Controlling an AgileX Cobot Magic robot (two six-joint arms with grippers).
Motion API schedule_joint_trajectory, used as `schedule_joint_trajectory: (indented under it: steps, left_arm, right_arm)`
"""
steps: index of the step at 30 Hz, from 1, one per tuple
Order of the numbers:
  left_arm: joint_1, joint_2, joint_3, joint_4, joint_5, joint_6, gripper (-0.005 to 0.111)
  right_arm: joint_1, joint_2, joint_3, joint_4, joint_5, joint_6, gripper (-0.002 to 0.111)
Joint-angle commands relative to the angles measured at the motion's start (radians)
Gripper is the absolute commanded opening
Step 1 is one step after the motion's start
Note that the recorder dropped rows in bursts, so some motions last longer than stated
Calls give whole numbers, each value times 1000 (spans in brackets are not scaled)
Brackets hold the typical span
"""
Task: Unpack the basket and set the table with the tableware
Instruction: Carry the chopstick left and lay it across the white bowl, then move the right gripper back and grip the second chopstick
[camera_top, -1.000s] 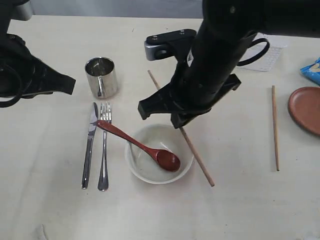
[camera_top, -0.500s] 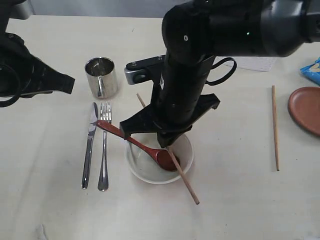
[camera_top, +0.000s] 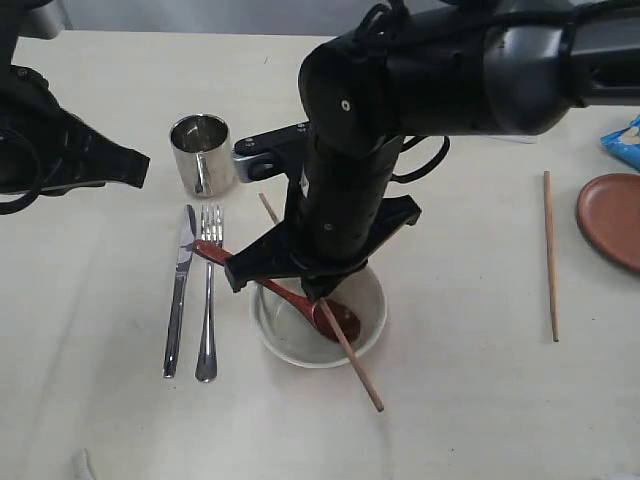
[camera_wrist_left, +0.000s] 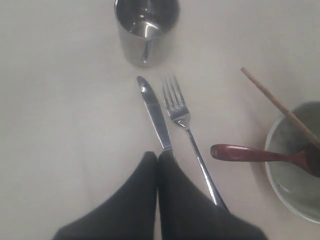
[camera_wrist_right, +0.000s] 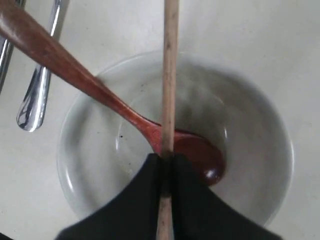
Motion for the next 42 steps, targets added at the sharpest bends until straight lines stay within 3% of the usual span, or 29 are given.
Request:
schedule_joint_trajectory:
  steps: [1,4,10,14,17,19,20,30,35,42]
  left_arm:
    - [0,-8,6,-4,-4,2,0]
    - [0,-8,6,-4,-4,2,0]
    - [0,-8,6,-4,-2,2,0]
    - [0,-8,6,-4,-2,2,0]
    - [0,-8,6,-4,-2,2,0]
    - [0,-8,6,-4,0,2,0]
    - [0,-8,6,-4,0,2,0]
    - [0,-8,6,-4,0,2,0]
    - [0,-8,6,-4,-2,2,0]
    - [0,-8,6,-4,-2,2,0]
  right_arm:
    - [0,-1,-6,-18,-1,8,19]
    - [0,-1,-6,-14,9,8,41]
    - [-2,-39,-10,-30,37,8,37]
    - [-6,-158,-48,-142,148,6,36]
    - [-40,-223,-48,-187,189,4,23]
    - [-89,-252,-48,-239,208,4,2]
    - [-114,-261,-48,-254,209,8,0]
    - [-537,-235,64,-261,84,6,0]
    - [-630,-205,199,-252,-43,27,0]
    - [-684,-124,308,-274,-165,84,2]
